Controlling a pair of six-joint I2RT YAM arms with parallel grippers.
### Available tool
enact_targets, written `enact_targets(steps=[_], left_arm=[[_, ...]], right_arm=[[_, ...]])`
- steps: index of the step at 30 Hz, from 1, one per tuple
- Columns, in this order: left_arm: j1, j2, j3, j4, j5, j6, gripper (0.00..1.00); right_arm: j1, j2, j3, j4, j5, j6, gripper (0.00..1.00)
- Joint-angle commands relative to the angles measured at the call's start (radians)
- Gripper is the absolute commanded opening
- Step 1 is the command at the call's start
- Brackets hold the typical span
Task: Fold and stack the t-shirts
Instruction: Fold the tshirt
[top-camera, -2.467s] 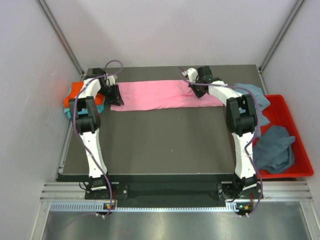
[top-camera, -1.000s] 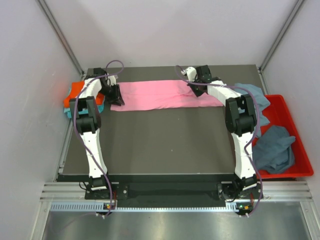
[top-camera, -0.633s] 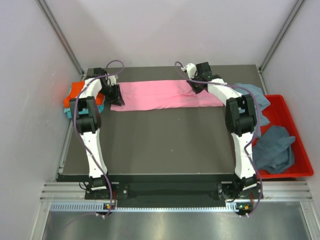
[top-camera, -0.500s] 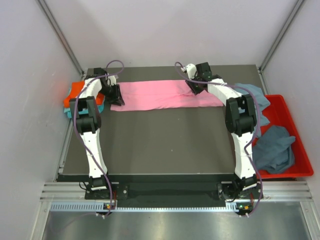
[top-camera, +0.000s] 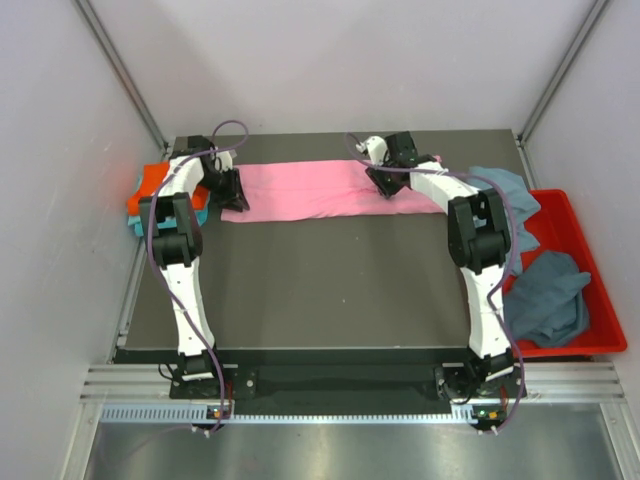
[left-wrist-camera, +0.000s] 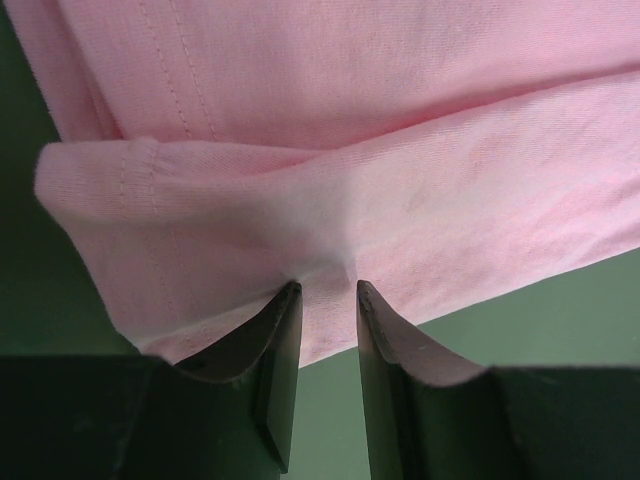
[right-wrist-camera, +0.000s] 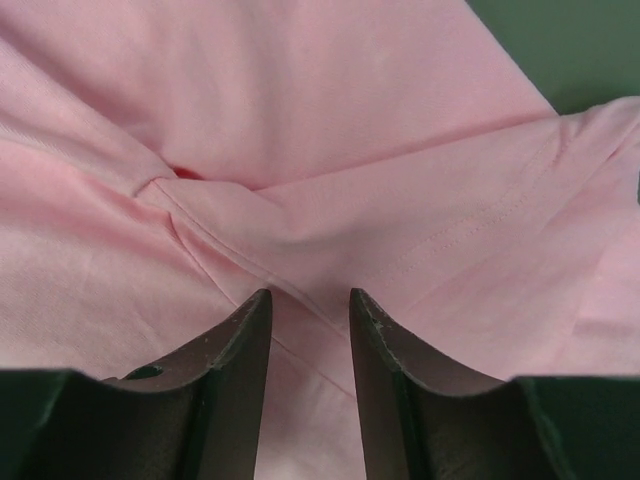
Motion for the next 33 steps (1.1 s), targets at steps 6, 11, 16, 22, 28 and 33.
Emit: enact_targets(steps=[6, 11, 16, 22, 28, 33], left_arm=[[-0.013, -0.018, -0.004, 0.016, -0.020, 0.003, 0.34], [-0.012, -0.021, -0.010, 0.016, -0.024, 0.002, 0.34], [-0.013, -0.016, -0.006, 0.017, -0.024, 0.004, 0.34], [-0.015, -0.020, -0.009, 0.017, -0.026, 0.004, 0.34], [-0.015, -0.024, -0.017, 0.017, -0.026, 0.004, 0.34], [-0.015, -0.024, -0.012, 0.016, -0.026, 0.004, 0.34]], right_arm=[[0.030, 0.006, 0.045, 0.045, 0.036, -0.023, 0.28], [0.031, 0.027, 0.066, 0.059, 0.056, -0.034, 0.18], [0.036, 0.044, 0.080, 0.080, 0.089, -0.049, 0.14], [0.053, 0.060, 0.120, 0.099, 0.122, -0.055, 0.07], [0.076, 0.073, 0.180, 0.120, 0.138, -0.097, 0.08], [0.102, 0.106, 0.229, 0.152, 0.166, -0.129, 0.10]])
